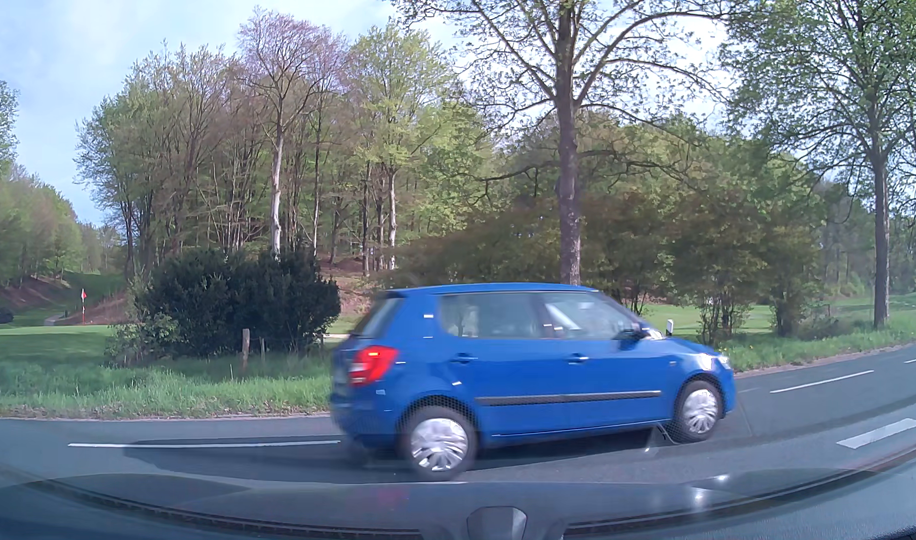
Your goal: Follow the waypoints while adhering to traffic rules and regulations
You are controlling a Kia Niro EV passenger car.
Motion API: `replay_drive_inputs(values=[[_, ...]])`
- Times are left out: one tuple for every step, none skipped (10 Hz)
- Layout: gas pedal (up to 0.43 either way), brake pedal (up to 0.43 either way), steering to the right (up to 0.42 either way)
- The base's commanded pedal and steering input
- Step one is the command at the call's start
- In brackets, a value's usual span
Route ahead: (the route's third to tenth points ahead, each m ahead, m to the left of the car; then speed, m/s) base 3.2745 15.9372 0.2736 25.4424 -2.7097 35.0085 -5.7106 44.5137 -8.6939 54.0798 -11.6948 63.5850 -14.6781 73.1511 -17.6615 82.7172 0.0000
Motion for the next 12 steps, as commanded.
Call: replay_drive_inputs(values=[[0.000, 0.000, -0.178], [0.000, 0.000, -0.183], [0.000, 0.000, -0.190], [0.000, 0.000, -0.202], [0.000, 0.000, -0.220], [0.000, 0.000, -0.236], [0.000, 0.000, -0.259], [0.000, 0.000, -0.271], [0.000, 0.000, -0.282], [0.000, 0.000, -0.287], [0.059, 0.000, -0.289], [0.059, 0.000, -0.300]])
